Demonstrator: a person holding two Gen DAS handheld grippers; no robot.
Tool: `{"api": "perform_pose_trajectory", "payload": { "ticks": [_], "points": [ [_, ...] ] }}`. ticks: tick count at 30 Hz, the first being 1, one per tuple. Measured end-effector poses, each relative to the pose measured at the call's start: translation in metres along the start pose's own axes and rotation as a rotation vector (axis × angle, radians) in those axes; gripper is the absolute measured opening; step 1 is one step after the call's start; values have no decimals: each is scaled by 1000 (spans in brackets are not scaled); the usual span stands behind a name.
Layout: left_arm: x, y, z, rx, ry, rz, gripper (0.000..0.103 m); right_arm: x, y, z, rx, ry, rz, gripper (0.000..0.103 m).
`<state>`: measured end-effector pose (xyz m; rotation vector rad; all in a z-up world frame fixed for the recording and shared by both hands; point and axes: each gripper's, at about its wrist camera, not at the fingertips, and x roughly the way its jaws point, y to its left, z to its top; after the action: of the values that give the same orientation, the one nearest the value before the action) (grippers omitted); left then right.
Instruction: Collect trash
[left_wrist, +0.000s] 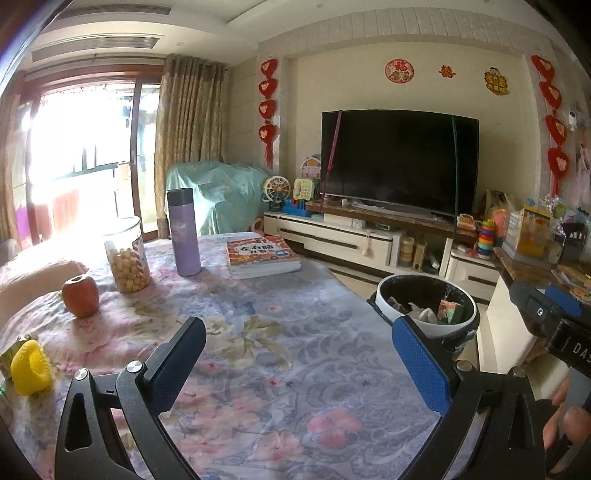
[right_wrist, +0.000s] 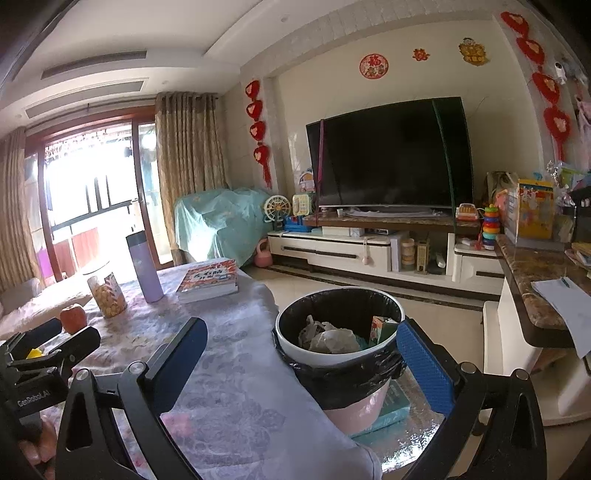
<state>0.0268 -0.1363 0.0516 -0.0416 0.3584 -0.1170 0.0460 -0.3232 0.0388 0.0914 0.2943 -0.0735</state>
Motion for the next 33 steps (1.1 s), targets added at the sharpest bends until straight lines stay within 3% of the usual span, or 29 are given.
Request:
{"api": "perform_pose_trajectory", "payload": {
  "ticks": [33],
  "points": [
    [4, 6, -3, 9, 0, 1, 102, 2, -1, -4, 7, 9, 7, 103]
  ]
}}
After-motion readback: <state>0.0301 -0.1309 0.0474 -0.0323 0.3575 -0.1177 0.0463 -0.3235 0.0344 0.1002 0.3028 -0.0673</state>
